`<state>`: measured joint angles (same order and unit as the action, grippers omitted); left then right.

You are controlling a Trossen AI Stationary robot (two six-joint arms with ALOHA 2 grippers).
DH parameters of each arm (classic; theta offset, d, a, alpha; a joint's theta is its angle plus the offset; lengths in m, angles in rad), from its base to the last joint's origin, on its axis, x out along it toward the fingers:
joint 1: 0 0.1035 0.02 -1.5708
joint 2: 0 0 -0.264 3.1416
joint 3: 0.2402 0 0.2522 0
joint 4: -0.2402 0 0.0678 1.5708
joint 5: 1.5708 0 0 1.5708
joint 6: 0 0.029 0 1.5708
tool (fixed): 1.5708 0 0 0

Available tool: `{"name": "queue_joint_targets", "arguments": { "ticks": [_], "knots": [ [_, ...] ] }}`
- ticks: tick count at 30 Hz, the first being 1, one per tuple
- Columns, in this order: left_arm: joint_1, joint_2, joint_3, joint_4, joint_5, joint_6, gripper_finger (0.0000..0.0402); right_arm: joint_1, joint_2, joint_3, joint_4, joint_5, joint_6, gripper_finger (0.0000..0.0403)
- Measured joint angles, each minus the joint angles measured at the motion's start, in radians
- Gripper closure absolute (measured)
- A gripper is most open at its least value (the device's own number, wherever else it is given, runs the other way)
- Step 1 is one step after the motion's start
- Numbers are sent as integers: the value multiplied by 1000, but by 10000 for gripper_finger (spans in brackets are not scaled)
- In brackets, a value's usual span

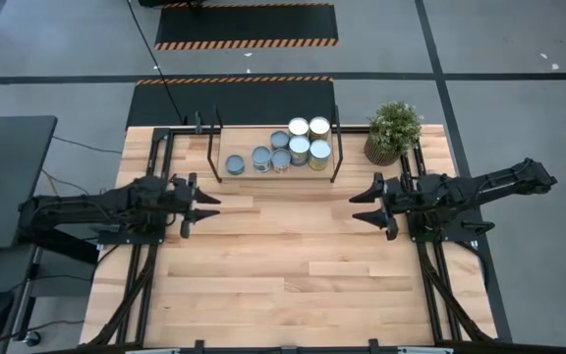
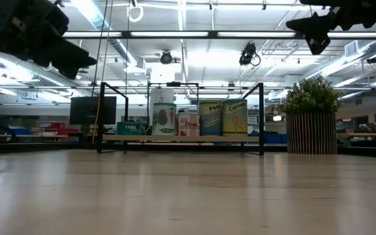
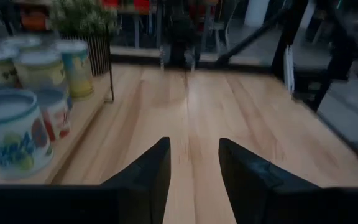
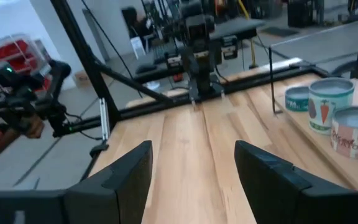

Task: Pick and place cans onto a shelf
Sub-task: Return to Home Position

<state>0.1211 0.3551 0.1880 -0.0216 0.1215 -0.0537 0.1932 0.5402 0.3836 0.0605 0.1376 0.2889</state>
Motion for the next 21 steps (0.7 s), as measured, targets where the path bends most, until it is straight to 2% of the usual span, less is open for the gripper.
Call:
{"name": "queue_joint_targets", "arguments": {
  "ticks": [11, 21],
  "knots": [
    [-1, -150, -173, 144, -16, -13, 261, -20, -125, -166, 238, 3, -79, 168],
    [-1, -160, -179, 127, -19, -45, 261, -58, -165, -311, 361, 3, -109, 168]
  ]
}}
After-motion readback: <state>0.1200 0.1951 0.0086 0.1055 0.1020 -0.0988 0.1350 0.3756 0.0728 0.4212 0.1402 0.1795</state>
